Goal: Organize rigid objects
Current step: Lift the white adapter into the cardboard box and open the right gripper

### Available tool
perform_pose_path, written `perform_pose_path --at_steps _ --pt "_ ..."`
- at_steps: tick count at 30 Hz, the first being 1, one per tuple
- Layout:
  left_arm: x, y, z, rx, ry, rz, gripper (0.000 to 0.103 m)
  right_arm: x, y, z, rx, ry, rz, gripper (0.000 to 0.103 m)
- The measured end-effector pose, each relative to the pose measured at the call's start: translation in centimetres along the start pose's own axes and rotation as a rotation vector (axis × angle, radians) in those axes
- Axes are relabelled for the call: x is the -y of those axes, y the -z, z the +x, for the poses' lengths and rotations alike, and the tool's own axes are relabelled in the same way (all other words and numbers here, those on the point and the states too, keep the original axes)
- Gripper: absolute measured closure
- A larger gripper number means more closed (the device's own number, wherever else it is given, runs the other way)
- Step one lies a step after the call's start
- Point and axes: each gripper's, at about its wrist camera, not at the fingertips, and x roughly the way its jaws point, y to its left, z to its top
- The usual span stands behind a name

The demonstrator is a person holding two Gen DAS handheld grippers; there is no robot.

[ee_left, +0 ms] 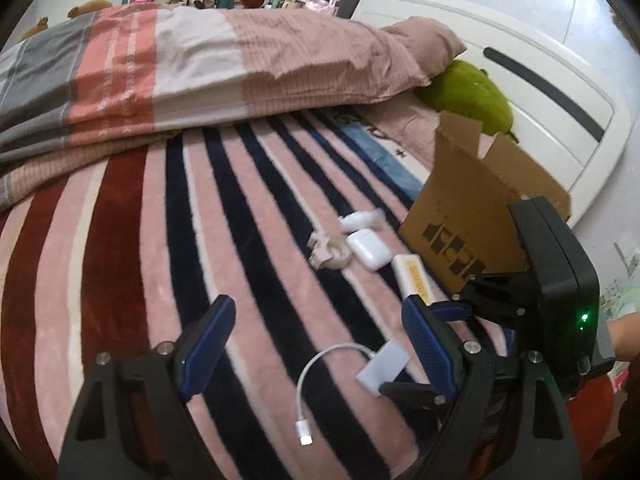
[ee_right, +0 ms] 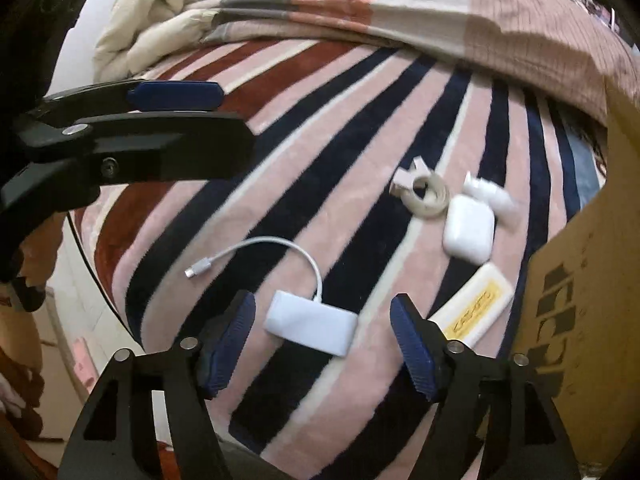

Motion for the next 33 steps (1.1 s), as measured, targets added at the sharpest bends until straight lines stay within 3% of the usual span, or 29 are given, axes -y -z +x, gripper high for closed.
perform_pose_path --at_steps 5,7,8,9,18,21,24,29,33 --pt "-0.8 0.8 0.6 -0.016 -0.01 -0.016 0.02 -0.8 0.3 2.0 -0.08 -0.061 -0.012 0.036" --pt "-1.2 1.1 0.7 -0.02 -0.018 -0.019 0.02 -0.9 0.2 3.0 -0.106 -0.029 -0.004 0.037" --pt "-1.3 1.2 0.7 -0.022 -0.02 -0.02 0.02 -0.9 0.2 3.4 -0.112 -0.001 0.005 0.048" --pt "-1.4 1.3 0.7 -0.024 -0.02 -0.021 0.02 -0.9 0.1 3.5 -0.108 0.019 0.01 0.048" --pt "-1.1 1.4 0.6 -0.039 0.104 -0.023 0.02 -3.4 -0.9 -0.6 0.079 0.08 -0.115 0.048" --pt "-0.1 0.3 -0.4 -0.005 0.193 -0.027 0.02 -3.7 -1.7 -2.9 0.14 0.07 -0.14 0.048" --pt "1.5 -1.4 -1.5 0.032 0.23 0.003 0.021 -3.5 -1.9 -5.6 0.205 0.076 -0.162 0.048" --pt "4.9 -4.0 -2.5 0.053 0.258 0.063 0.048 -2.2 -2.8 -9.1 0.295 0.119 -0.148 0.048" --pt "8.3 -6.2 -2.5 0.063 0.296 0.113 0.062 0.0 -2.4 -11.6 0.34 0.142 -0.102 0.048"
